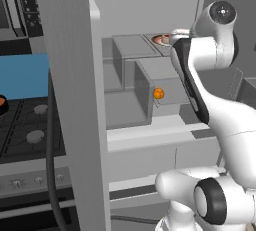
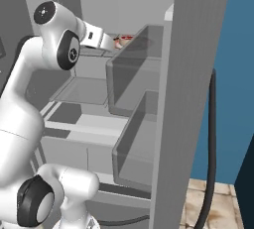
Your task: Retrieve the steak from the fridge and place it on the saucepan with marinade on the stove.
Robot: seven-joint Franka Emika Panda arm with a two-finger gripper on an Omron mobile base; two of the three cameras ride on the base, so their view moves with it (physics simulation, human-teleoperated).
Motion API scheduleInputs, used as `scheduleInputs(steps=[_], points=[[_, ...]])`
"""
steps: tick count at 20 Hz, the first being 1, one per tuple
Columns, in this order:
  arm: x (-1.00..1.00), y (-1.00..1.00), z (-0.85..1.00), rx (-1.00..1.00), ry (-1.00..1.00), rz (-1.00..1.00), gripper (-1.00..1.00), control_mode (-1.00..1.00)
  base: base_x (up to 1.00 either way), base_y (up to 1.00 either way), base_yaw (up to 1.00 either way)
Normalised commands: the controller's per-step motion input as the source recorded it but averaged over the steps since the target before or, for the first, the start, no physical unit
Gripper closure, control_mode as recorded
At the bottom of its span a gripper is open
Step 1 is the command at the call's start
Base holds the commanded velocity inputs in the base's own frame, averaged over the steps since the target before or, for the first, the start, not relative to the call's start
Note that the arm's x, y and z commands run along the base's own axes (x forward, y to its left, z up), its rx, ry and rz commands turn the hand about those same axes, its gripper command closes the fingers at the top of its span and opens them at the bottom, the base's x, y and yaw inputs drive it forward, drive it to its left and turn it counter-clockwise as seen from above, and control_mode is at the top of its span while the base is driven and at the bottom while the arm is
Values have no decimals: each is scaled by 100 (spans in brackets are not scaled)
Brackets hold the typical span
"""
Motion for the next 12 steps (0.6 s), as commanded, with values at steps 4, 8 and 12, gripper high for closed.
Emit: scheduleInputs(steps=[4, 8, 12], points=[[12, -6, 0, 0, 0, 3, -100, -100, 0, 0, 0], [18, -5, 0, 0, 0, 2, -100, -100, 0, 0, 0], [37, 0, 0, 0, 3, 0, -100, -100, 0, 0, 0]])
